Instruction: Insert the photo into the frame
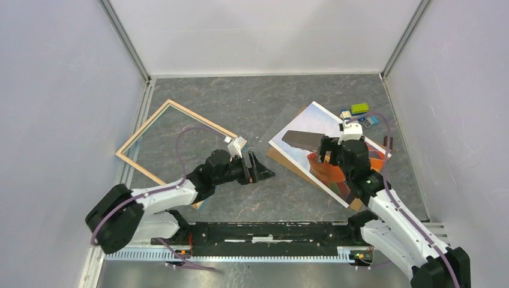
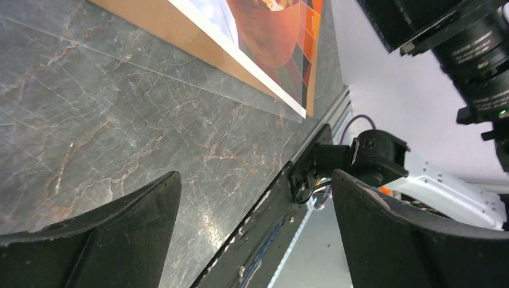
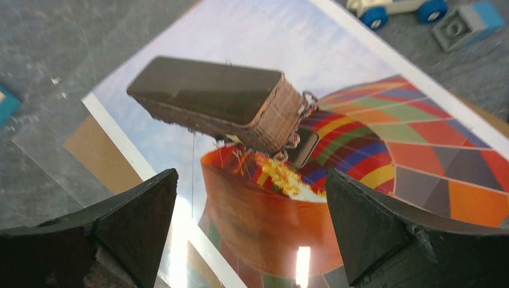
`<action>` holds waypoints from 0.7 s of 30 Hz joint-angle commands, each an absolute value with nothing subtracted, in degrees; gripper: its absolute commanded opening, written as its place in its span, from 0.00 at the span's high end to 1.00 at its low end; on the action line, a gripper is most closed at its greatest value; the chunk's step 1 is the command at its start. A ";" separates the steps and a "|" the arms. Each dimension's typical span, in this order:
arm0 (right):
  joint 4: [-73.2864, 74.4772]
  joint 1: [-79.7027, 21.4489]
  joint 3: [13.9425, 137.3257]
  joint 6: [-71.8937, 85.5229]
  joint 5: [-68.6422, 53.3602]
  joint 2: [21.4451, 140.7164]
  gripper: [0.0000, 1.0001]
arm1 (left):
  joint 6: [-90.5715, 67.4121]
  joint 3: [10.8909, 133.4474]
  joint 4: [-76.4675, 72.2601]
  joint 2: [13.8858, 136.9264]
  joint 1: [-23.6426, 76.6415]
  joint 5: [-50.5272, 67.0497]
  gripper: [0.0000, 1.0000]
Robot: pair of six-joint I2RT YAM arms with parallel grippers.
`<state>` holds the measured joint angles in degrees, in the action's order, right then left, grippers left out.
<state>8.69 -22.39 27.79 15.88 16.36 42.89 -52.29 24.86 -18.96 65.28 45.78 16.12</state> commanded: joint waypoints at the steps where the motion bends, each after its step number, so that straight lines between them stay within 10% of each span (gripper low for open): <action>1: 9.52 -22.39 27.29 16.65 13.22 46.79 0.02 | -65.10 20.80 -44.46 72.80 46.01 17.34 0.00; 21: -11.87 -11.82 15.30 27.07 -6.11 57.16 0.02 | -81.28 17.15 -50.48 89.92 48.49 -19.52 0.08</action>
<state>-5.43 -12.45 16.32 24.38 -5.06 57.39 -77.45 15.59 -51.42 88.66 47.79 -9.19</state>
